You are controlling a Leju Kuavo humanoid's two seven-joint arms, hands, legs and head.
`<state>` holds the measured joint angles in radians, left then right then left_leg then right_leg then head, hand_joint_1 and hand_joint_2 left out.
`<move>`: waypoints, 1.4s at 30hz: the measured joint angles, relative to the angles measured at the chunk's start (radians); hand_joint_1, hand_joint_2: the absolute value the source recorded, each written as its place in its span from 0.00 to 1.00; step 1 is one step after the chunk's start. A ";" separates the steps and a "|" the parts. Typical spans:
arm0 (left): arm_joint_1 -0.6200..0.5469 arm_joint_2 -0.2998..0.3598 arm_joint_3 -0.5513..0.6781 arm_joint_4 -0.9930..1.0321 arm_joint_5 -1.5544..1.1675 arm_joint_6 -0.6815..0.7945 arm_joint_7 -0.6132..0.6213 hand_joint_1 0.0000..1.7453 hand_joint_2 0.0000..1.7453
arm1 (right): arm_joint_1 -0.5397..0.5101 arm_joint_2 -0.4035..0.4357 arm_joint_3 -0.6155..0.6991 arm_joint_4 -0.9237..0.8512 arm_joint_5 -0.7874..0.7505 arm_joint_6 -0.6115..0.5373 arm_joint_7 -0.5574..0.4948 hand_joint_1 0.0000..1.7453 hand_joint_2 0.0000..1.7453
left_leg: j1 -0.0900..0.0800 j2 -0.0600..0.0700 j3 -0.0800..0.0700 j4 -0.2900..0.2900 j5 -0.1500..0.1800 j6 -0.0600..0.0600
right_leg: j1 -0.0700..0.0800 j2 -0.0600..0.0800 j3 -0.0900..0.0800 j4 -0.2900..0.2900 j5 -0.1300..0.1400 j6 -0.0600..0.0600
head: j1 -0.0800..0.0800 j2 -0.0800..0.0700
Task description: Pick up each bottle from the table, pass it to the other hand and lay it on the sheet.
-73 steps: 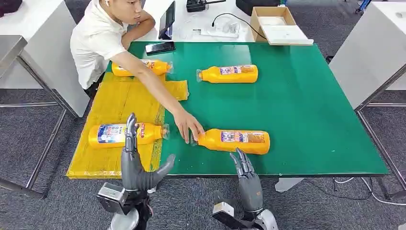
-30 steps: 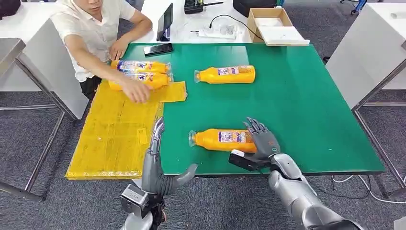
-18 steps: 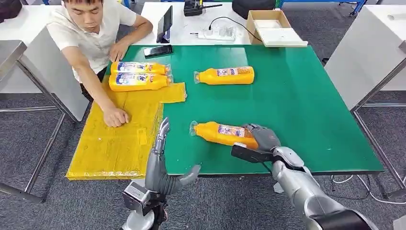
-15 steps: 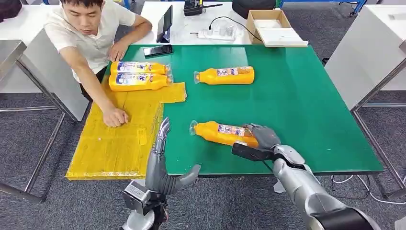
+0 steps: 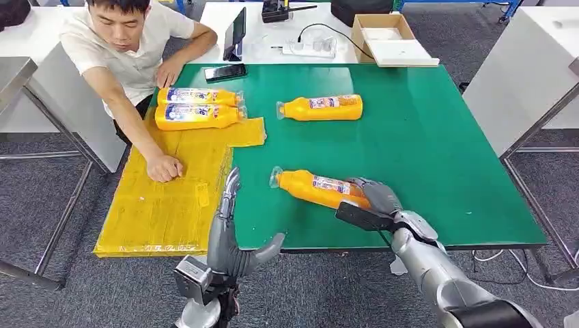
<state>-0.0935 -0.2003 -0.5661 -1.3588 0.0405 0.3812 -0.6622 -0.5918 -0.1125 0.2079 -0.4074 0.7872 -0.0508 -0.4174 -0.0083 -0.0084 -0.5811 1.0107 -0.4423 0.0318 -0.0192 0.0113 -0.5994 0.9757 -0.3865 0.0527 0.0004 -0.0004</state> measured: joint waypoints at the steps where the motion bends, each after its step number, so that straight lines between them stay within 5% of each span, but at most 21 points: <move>1: 0.001 -0.002 0.003 0.001 0.008 0.024 0.005 0.00 1.00 | 0.010 0.006 -0.012 -0.004 -0.034 -0.018 -0.030 1.00 1.00 | 0.000 0.000 0.000 0.000 0.000 0.000 | 0.000 0.000 0.000 0.000 0.000 0.000 | 0.000 0.000; 6: 0.002 -0.009 0.044 0.028 0.144 0.159 0.039 0.00 1.00 | 0.121 0.063 -0.072 -0.116 -0.265 -0.075 -0.174 1.00 1.00 | 0.002 0.000 -0.005 0.000 0.000 0.000 | 0.002 0.000 -0.003 0.001 0.000 0.000 | 0.000 0.000; 12: 0.017 -0.008 0.072 0.048 0.384 0.091 0.118 0.00 1.00 | 0.292 0.134 -0.079 -0.433 -0.586 -0.026 -0.140 1.00 1.00 | 0.002 -0.003 -0.014 0.000 0.001 -0.001 | 0.002 -0.001 -0.012 0.002 0.000 0.000 | 0.000 0.000; 17: 0.024 -0.003 0.076 0.050 0.463 0.002 0.167 0.00 1.00 | 0.359 0.151 -0.072 -0.621 -0.650 -0.027 -0.127 1.00 1.00 | 0.002 -0.005 -0.017 0.000 0.001 0.000 | 0.001 -0.001 -0.014 0.001 0.000 0.000 | 0.000 0.000; 32: 0.045 0.021 0.050 0.019 0.349 -0.200 0.074 0.00 1.00 | 0.403 0.171 0.041 -0.715 -0.631 -0.034 -0.149 1.00 1.00 | 0.002 -0.004 -0.018 0.000 0.001 0.000 | 0.001 -0.001 -0.015 0.001 -0.001 0.000 | 0.000 0.000; 42: 0.046 0.018 0.057 0.000 0.409 -0.309 0.114 0.00 1.00 | 0.414 0.209 0.263 -0.644 -0.467 -0.028 -0.247 1.00 1.00 | 0.002 -0.004 -0.018 0.000 0.001 -0.001 | 0.002 -0.001 -0.016 0.001 -0.001 0.000 | 0.000 0.000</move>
<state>-0.0477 -0.1823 -0.5089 -1.3584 0.4496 0.0722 -0.5482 -0.1777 0.0961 0.4710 -1.0510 0.3206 -0.0790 -0.6645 -0.0059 -0.0121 -0.5994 1.0106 -0.4418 0.0312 -0.0174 0.0103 -0.6154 0.9765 -0.3875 0.0523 0.0000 0.0000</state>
